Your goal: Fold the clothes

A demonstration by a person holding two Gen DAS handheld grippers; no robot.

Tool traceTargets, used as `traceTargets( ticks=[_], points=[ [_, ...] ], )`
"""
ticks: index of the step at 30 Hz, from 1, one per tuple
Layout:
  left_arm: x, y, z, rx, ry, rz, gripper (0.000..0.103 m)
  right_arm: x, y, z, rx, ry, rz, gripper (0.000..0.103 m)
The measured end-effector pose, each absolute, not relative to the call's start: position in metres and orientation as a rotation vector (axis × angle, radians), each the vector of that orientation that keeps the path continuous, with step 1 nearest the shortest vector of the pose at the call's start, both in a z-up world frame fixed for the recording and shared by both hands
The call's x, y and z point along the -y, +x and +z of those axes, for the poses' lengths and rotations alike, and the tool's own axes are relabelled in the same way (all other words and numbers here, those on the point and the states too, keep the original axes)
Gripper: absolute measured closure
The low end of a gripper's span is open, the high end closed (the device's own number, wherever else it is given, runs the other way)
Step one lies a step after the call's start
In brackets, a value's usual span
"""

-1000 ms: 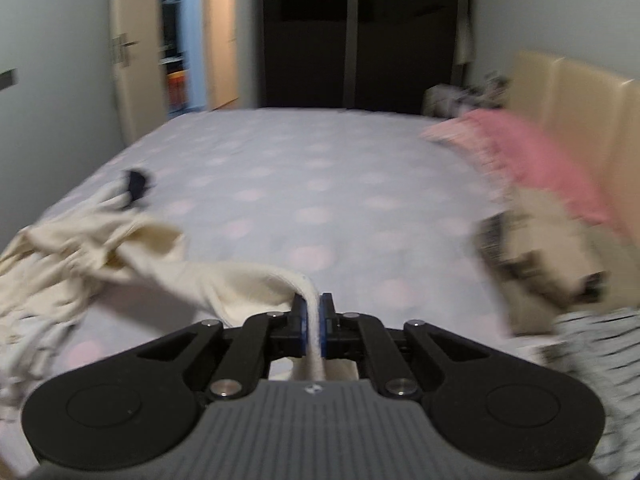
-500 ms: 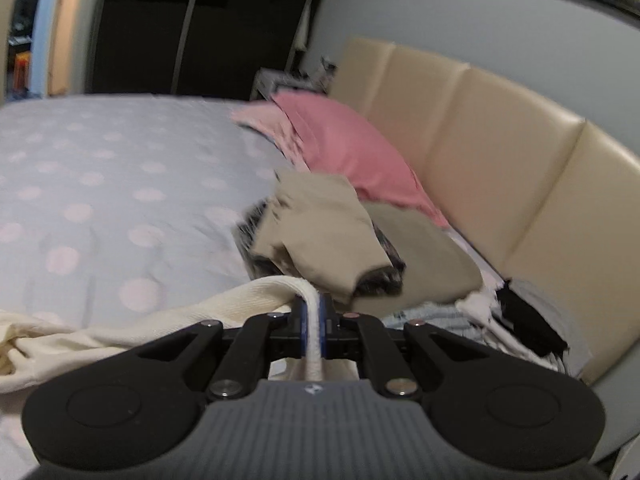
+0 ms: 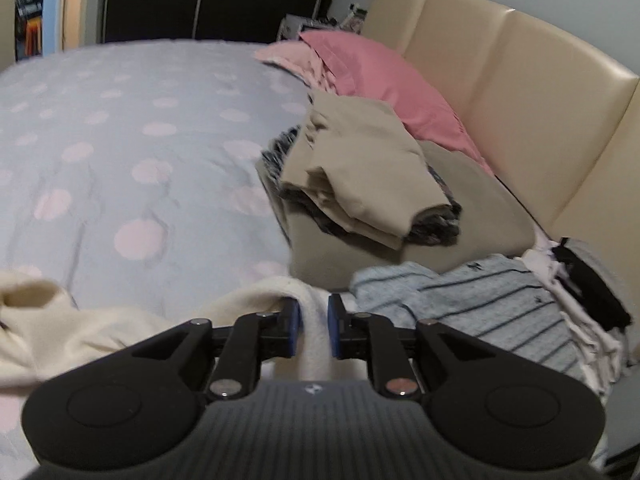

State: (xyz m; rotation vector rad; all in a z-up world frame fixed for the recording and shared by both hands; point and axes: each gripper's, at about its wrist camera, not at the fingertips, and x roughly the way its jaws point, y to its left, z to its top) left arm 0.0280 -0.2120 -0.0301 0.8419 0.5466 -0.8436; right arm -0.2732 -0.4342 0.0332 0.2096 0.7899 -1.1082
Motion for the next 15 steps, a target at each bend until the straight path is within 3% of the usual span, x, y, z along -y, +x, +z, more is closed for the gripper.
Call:
traceTargets(
  ticks=[1,4,6,8,15],
  points=[
    [0.216,0.029,-0.034,-0.544,0.859,-0.847,0.078,0.434,-0.271,0.033,-0.770,0.203,-1.089,0.063],
    [0.227,0.031,-0.044,-0.531,0.928,-0.865,0.077,0.430,-0.260,0.034,-0.718,0.161,-1.036,0.041],
    [0.235,0.030,-0.051,-0.517,0.978,-0.876,0.066,0.427,-0.248,0.033,-0.708,0.128,-0.998,0.026],
    [0.238,0.031,-0.056,-0.499,1.007,-0.895,0.057,0.424,-0.234,0.031,-0.716,0.094,-0.958,0.025],
    [0.238,0.030,-0.071,-0.430,1.086,-0.951,0.054,0.411,-0.184,0.010,-0.777,-0.035,-0.833,0.025]
  ],
)
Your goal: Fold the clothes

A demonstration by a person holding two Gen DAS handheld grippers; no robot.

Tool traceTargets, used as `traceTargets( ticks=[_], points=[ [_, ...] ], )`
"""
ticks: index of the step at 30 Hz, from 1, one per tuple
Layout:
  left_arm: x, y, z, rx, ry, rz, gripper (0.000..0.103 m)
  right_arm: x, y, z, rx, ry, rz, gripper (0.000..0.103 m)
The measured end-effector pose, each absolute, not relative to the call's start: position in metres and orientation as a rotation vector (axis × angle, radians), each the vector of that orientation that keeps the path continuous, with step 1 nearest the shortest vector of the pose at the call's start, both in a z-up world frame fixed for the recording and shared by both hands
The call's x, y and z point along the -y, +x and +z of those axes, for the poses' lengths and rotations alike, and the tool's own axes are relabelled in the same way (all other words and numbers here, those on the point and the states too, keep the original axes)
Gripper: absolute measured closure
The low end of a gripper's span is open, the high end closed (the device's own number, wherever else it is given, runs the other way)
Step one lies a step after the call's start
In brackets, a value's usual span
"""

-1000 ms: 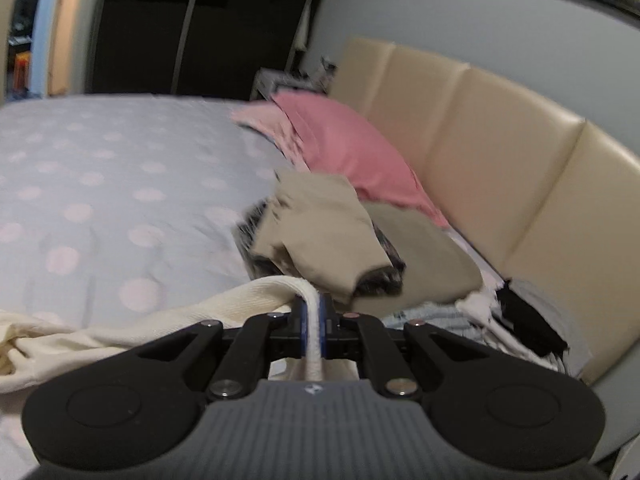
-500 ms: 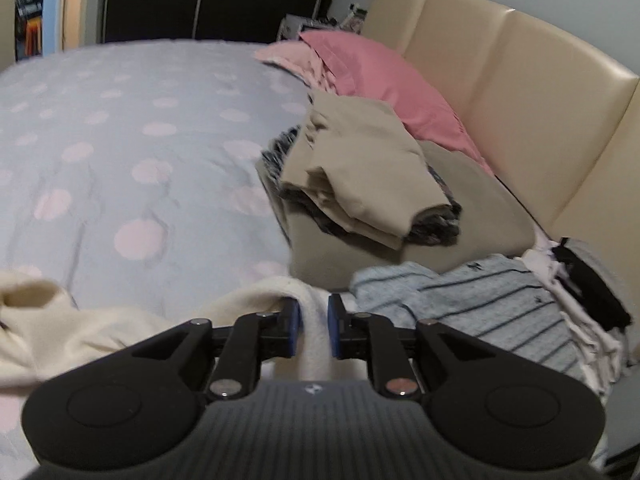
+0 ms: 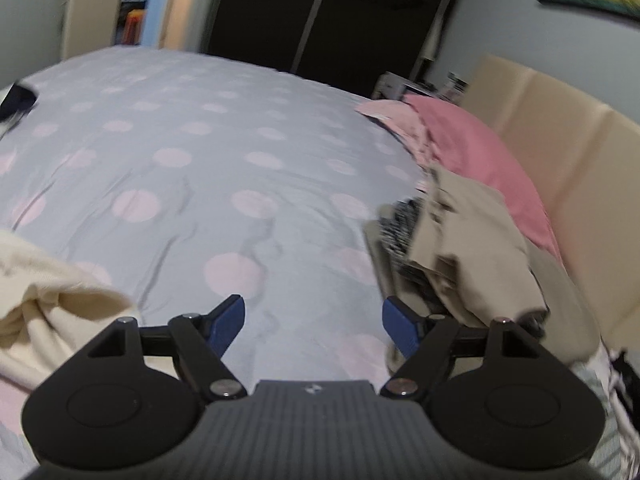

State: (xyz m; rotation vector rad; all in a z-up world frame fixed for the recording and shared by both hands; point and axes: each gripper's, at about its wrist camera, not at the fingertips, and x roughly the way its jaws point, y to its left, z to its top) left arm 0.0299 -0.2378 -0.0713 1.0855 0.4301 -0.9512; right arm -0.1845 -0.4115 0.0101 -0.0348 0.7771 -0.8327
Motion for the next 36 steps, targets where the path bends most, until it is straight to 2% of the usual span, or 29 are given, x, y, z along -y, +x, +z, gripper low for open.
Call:
traceTargets(
  ticks=[7,15,16,18,21,29,31,36],
  points=[
    [0.240,0.014,-0.092,-0.319,1.201,-1.030,0.054,0.404,-0.156,-0.012,-0.849,-0.138,-0.762,0.025],
    [0.257,0.002,-0.084,-0.308,1.121,-1.132,0.054,0.400,-0.145,-0.026,-0.862,-0.186,-0.711,0.026],
    [0.261,0.000,-0.085,-0.315,1.123,-1.127,0.055,0.400,-0.143,-0.028,-0.864,-0.190,-0.702,0.026],
    [0.266,-0.001,-0.089,-0.339,1.135,-1.127,0.068,0.397,-0.138,-0.031,-0.865,-0.204,-0.681,0.027],
    [0.271,-0.003,-0.091,-0.357,1.142,-1.128,0.076,0.391,-0.129,-0.036,-0.850,-0.238,-0.632,0.029],
    [0.270,-0.012,-0.097,-0.320,1.170,-1.127,0.077,0.368,-0.097,-0.061,-0.862,-0.342,-0.440,0.029],
    [0.271,-0.013,-0.099,-0.323,1.171,-1.122,0.077,0.366,-0.088,-0.067,-0.870,-0.334,-0.409,0.033],
    [0.277,-0.014,-0.105,-0.320,1.175,-1.099,0.077,0.362,-0.071,-0.081,-0.881,-0.343,-0.368,0.035]
  ],
)
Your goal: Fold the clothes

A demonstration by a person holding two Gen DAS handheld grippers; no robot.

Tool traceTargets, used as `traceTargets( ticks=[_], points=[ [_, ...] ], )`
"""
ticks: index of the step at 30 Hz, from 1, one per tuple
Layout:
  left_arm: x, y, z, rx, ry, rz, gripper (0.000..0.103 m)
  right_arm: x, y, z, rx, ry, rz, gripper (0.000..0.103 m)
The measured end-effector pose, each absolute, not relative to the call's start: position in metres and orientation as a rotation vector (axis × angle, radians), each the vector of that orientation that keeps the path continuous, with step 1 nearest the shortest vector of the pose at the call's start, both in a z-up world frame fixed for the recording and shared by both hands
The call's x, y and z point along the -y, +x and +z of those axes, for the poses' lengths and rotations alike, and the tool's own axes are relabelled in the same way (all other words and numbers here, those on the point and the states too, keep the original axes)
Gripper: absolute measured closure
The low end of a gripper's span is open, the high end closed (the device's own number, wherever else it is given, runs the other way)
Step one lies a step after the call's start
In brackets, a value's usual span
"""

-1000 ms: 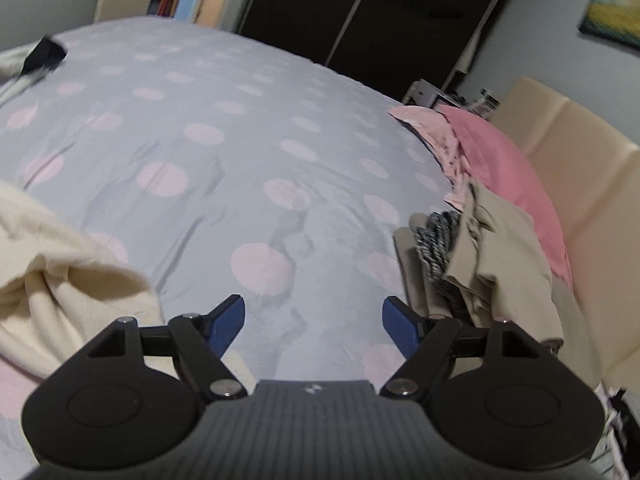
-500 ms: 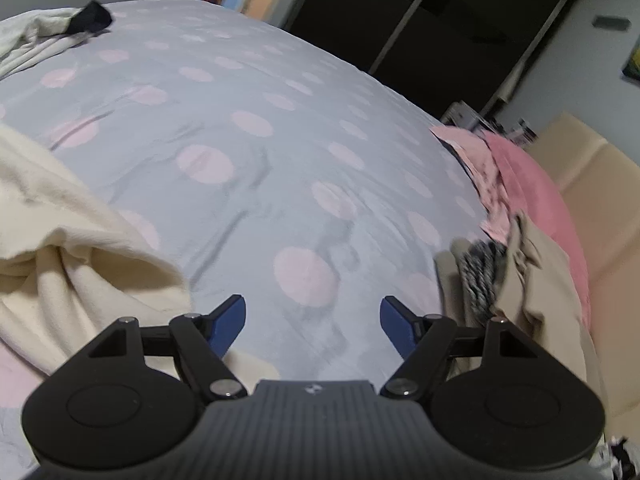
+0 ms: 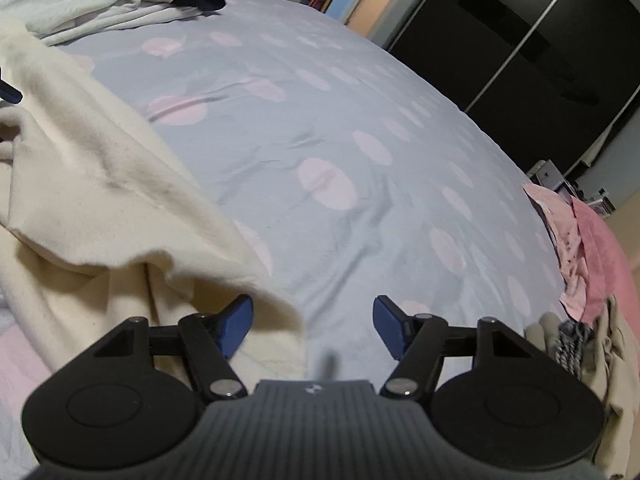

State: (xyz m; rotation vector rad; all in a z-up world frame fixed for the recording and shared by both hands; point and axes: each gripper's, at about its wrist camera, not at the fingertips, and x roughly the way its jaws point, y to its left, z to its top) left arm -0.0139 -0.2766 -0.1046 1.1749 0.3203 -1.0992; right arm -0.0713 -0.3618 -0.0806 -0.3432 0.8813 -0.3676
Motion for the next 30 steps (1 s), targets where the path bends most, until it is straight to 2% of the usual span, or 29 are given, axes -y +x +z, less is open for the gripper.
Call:
traceTargets(
  ticks=[2,3,4,5,6,9,15,22,30],
  points=[
    [0.279,-0.014,-0.105,-0.318,1.181,-1.090,0.077,0.362,-0.069,-0.084,-0.881,-0.339,-0.365,0.039],
    [0.281,-0.013,-0.104,-0.328,1.174,-1.087,0.086,0.362,-0.068,-0.085,-0.884,-0.335,-0.360,0.048],
    [0.282,-0.009,-0.100,-0.351,1.152,-1.088,0.092,0.363,-0.067,-0.086,-0.888,-0.331,-0.352,0.061],
    [0.283,-0.006,-0.094,-0.378,1.124,-1.091,0.096,0.362,-0.066,-0.086,-0.891,-0.325,-0.343,0.069],
    [0.284,-0.002,-0.089,-0.405,1.095,-1.094,0.097,0.361,-0.066,-0.085,-0.893,-0.318,-0.332,0.085],
    [0.280,0.013,-0.064,-0.474,0.969,-1.122,0.099,0.359,-0.068,-0.077,-0.879,-0.316,-0.320,0.093],
    [0.261,0.028,-0.020,-0.489,0.804,-1.108,0.100,0.363,-0.083,-0.041,-0.817,-0.224,-0.334,0.094],
    [0.233,0.035,0.031,-0.440,0.553,-1.031,0.100,0.347,-0.105,0.019,-0.643,-0.153,-0.376,0.095],
    [0.194,0.017,0.104,-0.296,0.341,-0.997,0.100,0.314,-0.144,0.097,-0.428,-0.073,-0.452,0.096]
  ],
)
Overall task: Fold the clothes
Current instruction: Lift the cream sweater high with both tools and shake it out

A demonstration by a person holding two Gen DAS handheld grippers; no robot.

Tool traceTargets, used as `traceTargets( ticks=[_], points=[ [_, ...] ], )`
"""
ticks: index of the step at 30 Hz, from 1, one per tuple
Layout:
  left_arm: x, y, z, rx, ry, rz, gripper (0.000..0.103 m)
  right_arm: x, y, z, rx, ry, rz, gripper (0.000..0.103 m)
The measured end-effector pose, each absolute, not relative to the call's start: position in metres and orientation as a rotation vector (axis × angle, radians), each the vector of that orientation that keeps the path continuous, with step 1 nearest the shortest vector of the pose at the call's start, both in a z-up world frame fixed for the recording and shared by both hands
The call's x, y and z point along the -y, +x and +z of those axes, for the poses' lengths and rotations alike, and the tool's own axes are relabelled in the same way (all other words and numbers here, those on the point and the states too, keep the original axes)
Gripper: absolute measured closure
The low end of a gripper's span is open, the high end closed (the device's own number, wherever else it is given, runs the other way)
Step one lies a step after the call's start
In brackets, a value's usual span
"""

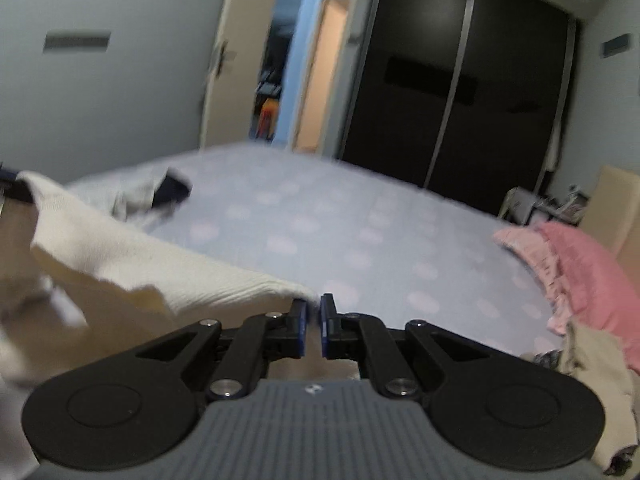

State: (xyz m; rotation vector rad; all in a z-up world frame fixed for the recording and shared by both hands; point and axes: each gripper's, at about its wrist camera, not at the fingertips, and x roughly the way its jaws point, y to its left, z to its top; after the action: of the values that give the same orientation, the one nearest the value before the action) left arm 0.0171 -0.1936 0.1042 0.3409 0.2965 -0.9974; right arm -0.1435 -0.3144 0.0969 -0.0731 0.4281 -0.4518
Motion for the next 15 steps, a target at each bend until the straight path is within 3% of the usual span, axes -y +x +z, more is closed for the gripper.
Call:
traceTargets(
  ticks=[15],
  points=[
    [0.107,-0.092,0.269,0.072,0.094,-1.115,0.100,0.207,-0.309,0.258,0.049,-0.072,-0.549,0.096]
  ],
)
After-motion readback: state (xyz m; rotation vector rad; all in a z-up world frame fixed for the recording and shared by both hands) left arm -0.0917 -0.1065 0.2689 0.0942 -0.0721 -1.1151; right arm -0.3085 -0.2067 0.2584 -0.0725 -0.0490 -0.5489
